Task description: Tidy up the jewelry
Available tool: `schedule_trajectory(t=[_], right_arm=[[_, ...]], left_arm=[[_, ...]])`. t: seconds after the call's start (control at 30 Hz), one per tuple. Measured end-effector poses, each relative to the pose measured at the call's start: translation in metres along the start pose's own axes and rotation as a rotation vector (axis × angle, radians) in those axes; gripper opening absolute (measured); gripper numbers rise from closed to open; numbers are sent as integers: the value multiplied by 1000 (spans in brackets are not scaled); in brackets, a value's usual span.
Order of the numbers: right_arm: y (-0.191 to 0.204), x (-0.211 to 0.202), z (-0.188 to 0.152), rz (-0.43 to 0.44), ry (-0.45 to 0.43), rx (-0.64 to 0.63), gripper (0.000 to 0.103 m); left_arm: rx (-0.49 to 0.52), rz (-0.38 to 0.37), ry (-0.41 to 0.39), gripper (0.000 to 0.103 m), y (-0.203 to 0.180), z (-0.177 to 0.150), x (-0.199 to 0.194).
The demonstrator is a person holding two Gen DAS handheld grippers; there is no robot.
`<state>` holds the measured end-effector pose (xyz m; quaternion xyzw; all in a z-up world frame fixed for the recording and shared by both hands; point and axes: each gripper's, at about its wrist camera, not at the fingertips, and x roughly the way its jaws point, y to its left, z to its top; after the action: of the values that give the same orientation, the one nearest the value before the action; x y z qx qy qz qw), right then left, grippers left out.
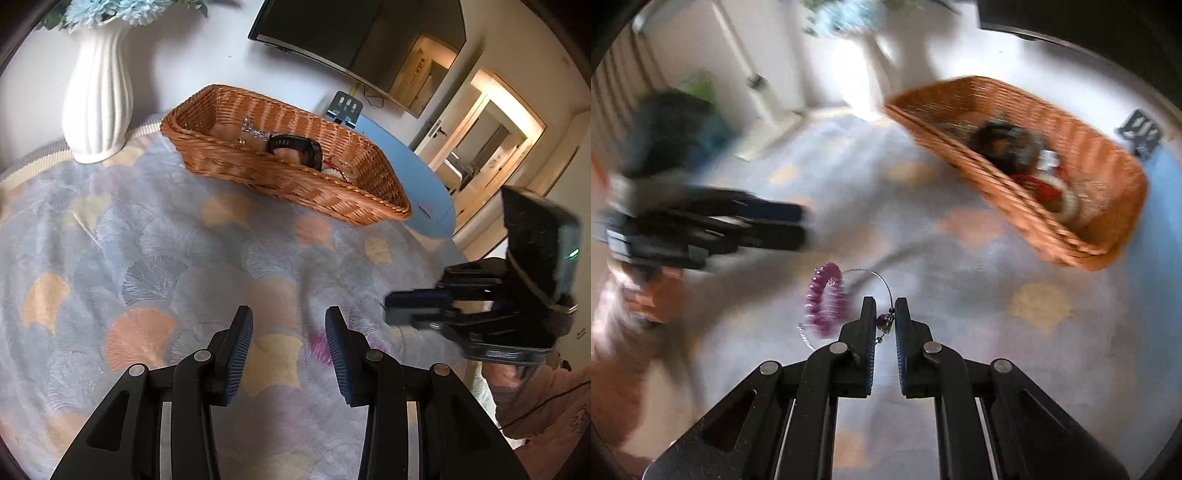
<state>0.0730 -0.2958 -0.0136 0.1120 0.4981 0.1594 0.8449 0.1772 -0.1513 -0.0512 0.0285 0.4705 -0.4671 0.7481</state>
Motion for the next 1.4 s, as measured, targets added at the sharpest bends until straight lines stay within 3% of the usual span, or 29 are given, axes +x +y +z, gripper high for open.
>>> schedule_trajectory(t=[0.1,0.13,0.17,0.23,0.27,0.37,0.47,0.67,0.83,0.93,1.07,1.17,1.23,1.4], right_arm=[[4,-38,7,223,-130,19,11],[4,-47,8,250,-160,22,11],[4,-52,9,243,-173,24,11],[2,-47,11,86,-146,7,11],[-2,-41,10,49,-123,15,11],[-14,-40,5,190,-106,88,11],[-17,-51,0,78,-135,57,11],[-48,-79,-11,73,-174,137,11],[-68,-73,-28,58,-110,192,11],[-68,-69,-36,71,-99,191,11],[-80,-59,-47,-64,-62,177,11],[-95,-48,-58,-156,-7,190,11],[-102,-46,-64,-154,9,201,12],[-104,-55,-74,-111,-8,199,18]], left_arm=[[3,8,-3,42,-2,-1,-3],[3,9,-7,42,-2,-1,-5],[3,8,-9,42,-3,-1,-6],[2,3,-13,42,-3,-1,-7],[1,2,-13,42,-4,-2,-7],[4,-7,-10,42,-6,-3,-5],[19,-13,15,42,-12,-5,1],[73,-25,40,42,-37,1,18],[118,-26,80,42,-56,7,39],[183,36,116,42,-72,3,56],[266,134,170,41,-87,-8,74],[316,185,149,31,-97,-12,74],[317,192,149,14,-99,-11,74],[291,172,155,13,-95,-7,72]])
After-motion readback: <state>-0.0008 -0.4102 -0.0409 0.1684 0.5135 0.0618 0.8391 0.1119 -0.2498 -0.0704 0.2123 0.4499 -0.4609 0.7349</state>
